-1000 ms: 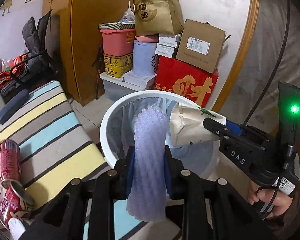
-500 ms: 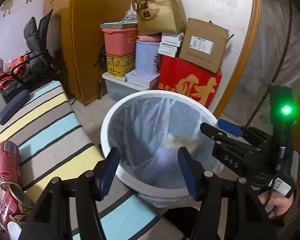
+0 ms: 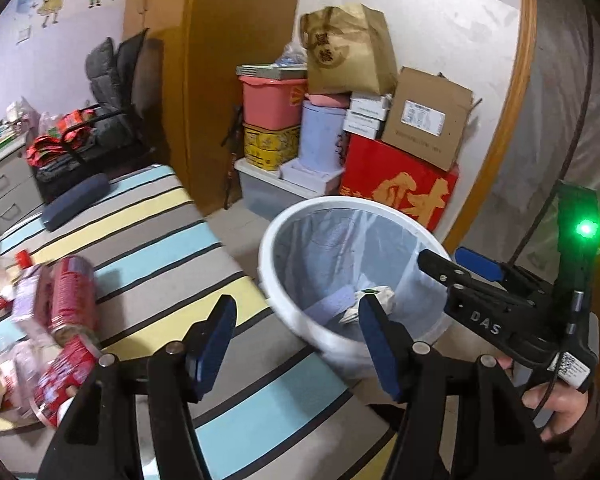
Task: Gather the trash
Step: 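Carry both items over the wastebasket and open both tools to drop them, then grasp the white yogurt cup with the right tool while the left tool grasps the patterned paper cup, then carry both cups over the wastebasket and open both tools to drop them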
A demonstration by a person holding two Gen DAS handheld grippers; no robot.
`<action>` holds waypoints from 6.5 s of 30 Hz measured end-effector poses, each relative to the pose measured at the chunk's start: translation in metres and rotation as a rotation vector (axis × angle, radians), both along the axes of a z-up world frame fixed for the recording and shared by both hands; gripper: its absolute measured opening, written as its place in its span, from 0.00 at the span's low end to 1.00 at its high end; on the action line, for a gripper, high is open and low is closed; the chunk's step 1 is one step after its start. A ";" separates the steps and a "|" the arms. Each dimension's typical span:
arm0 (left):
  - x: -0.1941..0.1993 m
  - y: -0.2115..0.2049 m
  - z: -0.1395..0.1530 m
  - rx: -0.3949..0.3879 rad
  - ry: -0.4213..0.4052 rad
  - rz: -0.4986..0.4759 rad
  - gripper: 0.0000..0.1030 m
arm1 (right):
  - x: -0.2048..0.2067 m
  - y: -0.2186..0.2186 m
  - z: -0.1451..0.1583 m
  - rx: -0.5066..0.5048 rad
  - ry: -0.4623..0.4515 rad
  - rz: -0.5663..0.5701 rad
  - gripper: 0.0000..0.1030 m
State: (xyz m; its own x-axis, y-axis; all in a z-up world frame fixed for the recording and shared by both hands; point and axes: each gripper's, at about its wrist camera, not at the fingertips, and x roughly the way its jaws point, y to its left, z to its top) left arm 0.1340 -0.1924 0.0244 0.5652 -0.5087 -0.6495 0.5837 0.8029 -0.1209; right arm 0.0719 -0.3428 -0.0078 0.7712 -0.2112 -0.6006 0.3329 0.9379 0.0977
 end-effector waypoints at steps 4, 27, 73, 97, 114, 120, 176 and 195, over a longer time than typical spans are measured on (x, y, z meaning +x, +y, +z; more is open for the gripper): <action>-0.006 0.021 0.003 -0.007 -0.018 0.033 0.64 | -0.004 0.015 0.005 -0.003 -0.026 0.034 0.57; -0.022 0.194 -0.004 -0.015 -0.067 0.372 0.70 | 0.004 0.120 -0.005 0.081 -0.035 0.428 0.58; 0.035 0.320 -0.069 0.027 0.144 0.507 0.70 | 0.040 0.199 -0.029 0.078 0.108 0.579 0.66; 0.018 0.304 -0.048 -0.037 0.084 0.504 0.51 | 0.031 0.189 -0.019 0.087 0.041 0.552 0.55; 0.004 0.248 -0.011 -0.050 0.007 0.396 0.51 | 0.020 0.151 0.003 0.098 -0.053 0.487 0.55; 0.002 0.215 0.000 -0.038 -0.022 0.335 0.51 | 0.017 0.132 0.009 0.098 -0.077 0.447 0.55; 0.037 -0.067 -0.029 -0.001 0.073 -0.124 0.68 | 0.034 -0.048 -0.028 0.118 0.090 0.100 0.62; 0.026 -0.019 -0.014 -0.009 0.015 -0.018 0.69 | 0.026 -0.025 -0.011 0.088 0.030 0.104 0.63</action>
State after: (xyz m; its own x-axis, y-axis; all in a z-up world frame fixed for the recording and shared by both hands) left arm 0.1601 -0.2113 0.0108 0.5460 -0.5245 -0.6533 0.5960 0.7912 -0.1371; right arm 0.0977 -0.3676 -0.0193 0.7677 -0.0765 -0.6362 0.2380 0.9559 0.1722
